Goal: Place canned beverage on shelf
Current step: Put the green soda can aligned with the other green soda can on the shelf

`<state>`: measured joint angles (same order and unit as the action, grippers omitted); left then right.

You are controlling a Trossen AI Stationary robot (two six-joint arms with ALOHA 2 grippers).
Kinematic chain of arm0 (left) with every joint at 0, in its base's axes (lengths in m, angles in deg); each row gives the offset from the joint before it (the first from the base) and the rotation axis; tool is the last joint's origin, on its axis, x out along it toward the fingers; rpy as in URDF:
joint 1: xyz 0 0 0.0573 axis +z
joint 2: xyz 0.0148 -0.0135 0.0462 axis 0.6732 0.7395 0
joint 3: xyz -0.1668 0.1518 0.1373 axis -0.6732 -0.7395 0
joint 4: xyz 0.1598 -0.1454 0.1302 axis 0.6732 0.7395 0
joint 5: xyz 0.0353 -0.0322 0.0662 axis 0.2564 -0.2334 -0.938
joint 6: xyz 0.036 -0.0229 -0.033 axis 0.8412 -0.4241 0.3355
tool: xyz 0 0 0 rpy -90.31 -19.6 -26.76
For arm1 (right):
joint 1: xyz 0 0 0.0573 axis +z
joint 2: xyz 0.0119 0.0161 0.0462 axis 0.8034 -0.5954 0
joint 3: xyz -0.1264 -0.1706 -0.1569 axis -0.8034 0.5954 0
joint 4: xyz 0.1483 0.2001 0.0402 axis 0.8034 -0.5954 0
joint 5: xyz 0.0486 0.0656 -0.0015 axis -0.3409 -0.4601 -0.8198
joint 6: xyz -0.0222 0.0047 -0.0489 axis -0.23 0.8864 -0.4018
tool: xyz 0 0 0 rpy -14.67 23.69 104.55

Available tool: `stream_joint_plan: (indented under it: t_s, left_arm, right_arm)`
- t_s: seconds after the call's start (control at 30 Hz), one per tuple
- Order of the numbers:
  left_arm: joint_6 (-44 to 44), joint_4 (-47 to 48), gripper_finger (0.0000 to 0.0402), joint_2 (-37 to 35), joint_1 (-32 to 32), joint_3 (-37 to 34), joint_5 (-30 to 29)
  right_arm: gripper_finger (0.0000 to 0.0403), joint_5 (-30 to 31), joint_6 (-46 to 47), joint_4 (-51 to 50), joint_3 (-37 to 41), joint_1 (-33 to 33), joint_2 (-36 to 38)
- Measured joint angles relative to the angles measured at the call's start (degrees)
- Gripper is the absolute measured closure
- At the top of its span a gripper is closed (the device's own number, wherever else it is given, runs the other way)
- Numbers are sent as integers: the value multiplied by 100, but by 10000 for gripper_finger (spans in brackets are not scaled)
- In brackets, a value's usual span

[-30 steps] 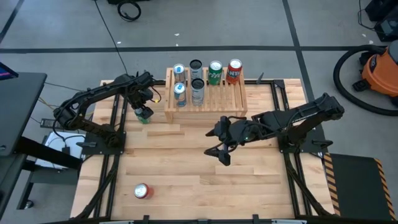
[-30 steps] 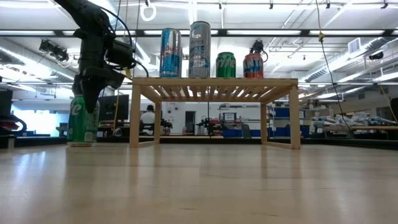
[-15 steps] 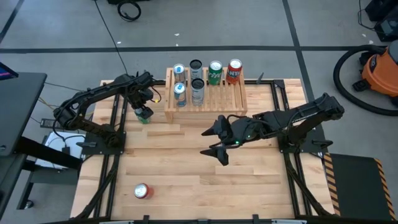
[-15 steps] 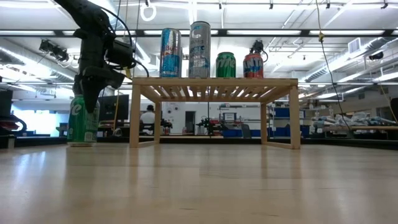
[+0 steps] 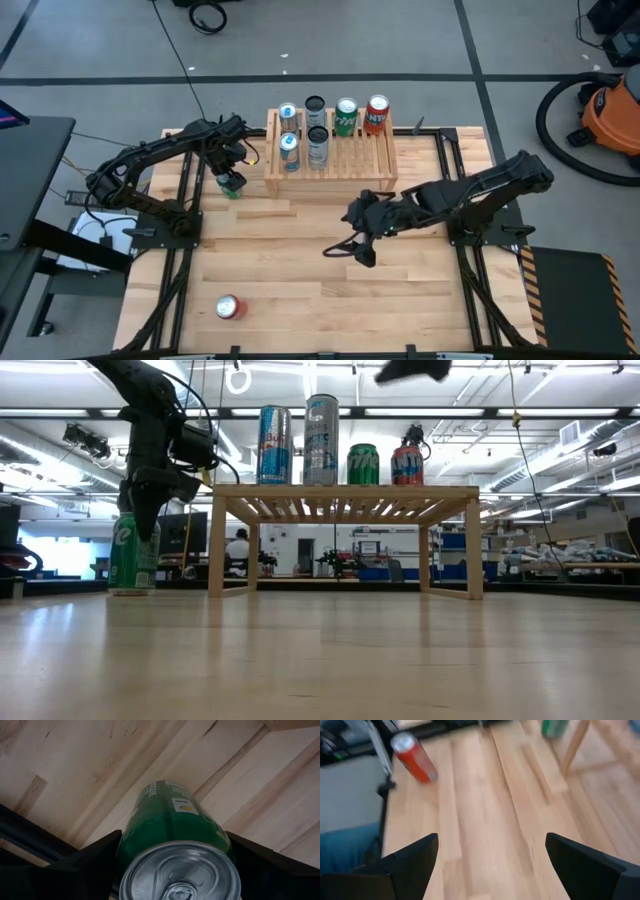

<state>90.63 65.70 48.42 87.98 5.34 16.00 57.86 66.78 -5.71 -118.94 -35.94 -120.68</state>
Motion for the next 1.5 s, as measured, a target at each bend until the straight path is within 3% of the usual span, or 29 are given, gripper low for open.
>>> stream_joint_plan:
  t_s: [0.23, 1.5]
  left_arm:
    - [0, -1, 74, 0, 1, 0, 0]
    - [-321, -306, 74, 0, 0, 0, 4]
  right_arm:
    - [25, 34, 32, 38, 420, -14, -10]
    - [25, -210, 13, 87, 420, -13, -6]
